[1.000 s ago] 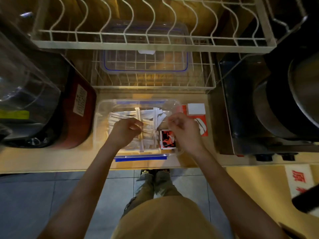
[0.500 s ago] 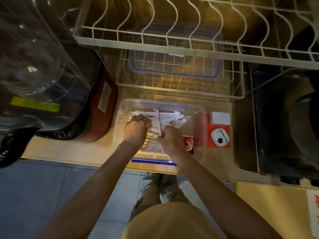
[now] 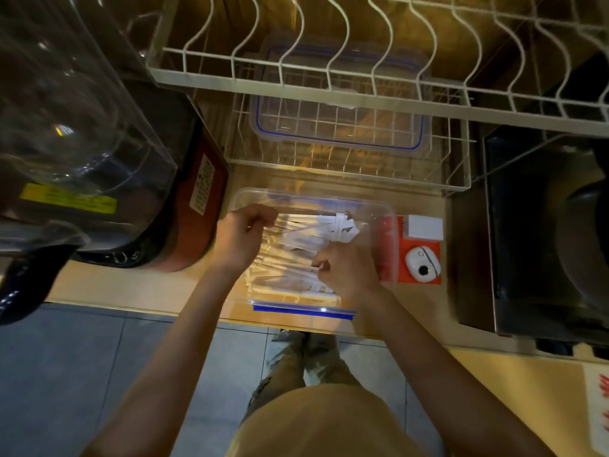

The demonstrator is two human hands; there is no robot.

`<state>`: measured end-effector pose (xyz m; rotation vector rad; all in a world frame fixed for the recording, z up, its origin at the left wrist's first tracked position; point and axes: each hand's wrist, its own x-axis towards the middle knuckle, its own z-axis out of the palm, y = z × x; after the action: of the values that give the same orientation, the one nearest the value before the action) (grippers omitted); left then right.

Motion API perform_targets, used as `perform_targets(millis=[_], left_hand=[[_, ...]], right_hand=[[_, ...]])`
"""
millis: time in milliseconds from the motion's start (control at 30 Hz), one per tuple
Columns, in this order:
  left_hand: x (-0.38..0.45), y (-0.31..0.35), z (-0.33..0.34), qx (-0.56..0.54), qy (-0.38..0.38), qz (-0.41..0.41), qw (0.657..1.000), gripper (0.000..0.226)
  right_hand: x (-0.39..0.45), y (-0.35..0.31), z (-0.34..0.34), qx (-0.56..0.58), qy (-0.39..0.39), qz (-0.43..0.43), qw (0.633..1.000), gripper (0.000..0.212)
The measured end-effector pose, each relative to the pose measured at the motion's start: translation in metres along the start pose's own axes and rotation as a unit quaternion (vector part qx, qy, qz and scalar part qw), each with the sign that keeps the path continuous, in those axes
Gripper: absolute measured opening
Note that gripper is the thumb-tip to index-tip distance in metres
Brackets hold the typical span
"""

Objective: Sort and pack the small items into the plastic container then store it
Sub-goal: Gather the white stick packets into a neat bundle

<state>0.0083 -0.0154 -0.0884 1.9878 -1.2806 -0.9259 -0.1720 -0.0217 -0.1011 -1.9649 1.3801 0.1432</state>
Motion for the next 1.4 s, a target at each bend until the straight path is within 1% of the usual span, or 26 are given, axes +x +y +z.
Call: perform_targets(millis=[33, 100, 167, 233, 300, 333, 367, 433, 500, 567, 633, 700, 867, 1000, 1100, 1233, 1300, 1400], left_hand=[[-0.001, 0.003, 0.000, 0.012, -0.019, 0.020, 1.000, 0.028], [-0.001, 0.005, 0.005, 0.067, -0.066, 0.069, 0.993, 0.025], [0.001, 0.003, 0.013, 0.144, -0.125, 0.102, 0.976, 0.035], [0.002, 0.000, 0.020, 0.221, -0.181, 0.116, 0.951, 0.054], [0.002, -0.002, 0.027, 0.283, -0.233, 0.135, 0.920, 0.079], [0.002, -0.003, 0.030, 0.306, -0.260, 0.141, 0.905, 0.091], [0.001, -0.004, 0.034, 0.327, -0.286, 0.148, 0.888, 0.101], [-0.002, -0.006, 0.043, 0.368, -0.327, 0.161, 0.855, 0.116], [-0.004, -0.009, 0.051, 0.396, -0.338, 0.176, 0.836, 0.124], [-0.004, -0.011, 0.059, 0.409, -0.324, 0.187, 0.832, 0.128], [-0.005, -0.014, 0.065, 0.423, -0.306, 0.195, 0.830, 0.131], [-0.006, -0.015, 0.070, 0.440, -0.292, 0.200, 0.825, 0.131], [-0.006, -0.014, 0.077, 0.463, -0.278, 0.195, 0.819, 0.130], [-0.003, -0.009, 0.074, 0.463, -0.266, 0.197, 0.822, 0.122], [-0.002, -0.005, 0.070, 0.451, -0.250, 0.191, 0.835, 0.106], [0.004, -0.008, 0.067, 0.393, -0.209, 0.161, 0.881, 0.074], [0.007, -0.007, 0.067, 0.385, -0.201, 0.149, 0.888, 0.061], [0.008, -0.005, 0.069, 0.377, -0.196, 0.130, 0.896, 0.053]], right_hand=[[0.001, -0.003, 0.003, -0.029, 0.002, -0.022, 0.999, 0.024], [0.005, -0.008, 0.010, -0.038, -0.007, -0.052, 0.998, 0.024], [0.007, -0.011, 0.013, -0.021, -0.014, -0.062, 0.998, 0.020], [0.006, -0.009, 0.011, 0.015, 0.010, -0.052, 0.999, 0.020], [0.000, -0.001, 0.004, 0.051, 0.057, -0.012, 0.997, 0.024], [-0.003, 0.004, -0.001, 0.055, 0.068, 0.014, 0.996, 0.026], [-0.007, 0.010, -0.005, 0.051, 0.065, 0.038, 0.996, 0.027], [-0.011, 0.019, -0.010, 0.009, 0.030, 0.070, 0.997, 0.029], [-0.014, 0.020, -0.010, -0.017, 0.002, 0.086, 0.996, 0.033], [-0.017, 0.019, -0.006, -0.017, 0.001, 0.086, 0.996, 0.038], [-0.017, 0.018, -0.004, -0.012, 0.014, 0.087, 0.996, 0.039], [-0.017, 0.015, -0.003, -0.005, 0.021, 0.090, 0.996, 0.039], [-0.019, 0.014, -0.003, -0.019, 0.004, 0.094, 0.995, 0.042], [-0.020, 0.017, 0.000, -0.009, 0.012, 0.106, 0.994, 0.030], [-0.019, 0.019, 0.001, -0.016, 0.007, 0.109, 0.994, 0.029], [-0.018, 0.024, 0.009, 0.009, 0.023, 0.117, 0.993, 0.028], [-0.017, 0.023, 0.010, 0.029, 0.042, 0.133, 0.990, 0.027], [-0.014, 0.018, 0.006, 0.100, 0.092, 0.157, 0.978, 0.018]])
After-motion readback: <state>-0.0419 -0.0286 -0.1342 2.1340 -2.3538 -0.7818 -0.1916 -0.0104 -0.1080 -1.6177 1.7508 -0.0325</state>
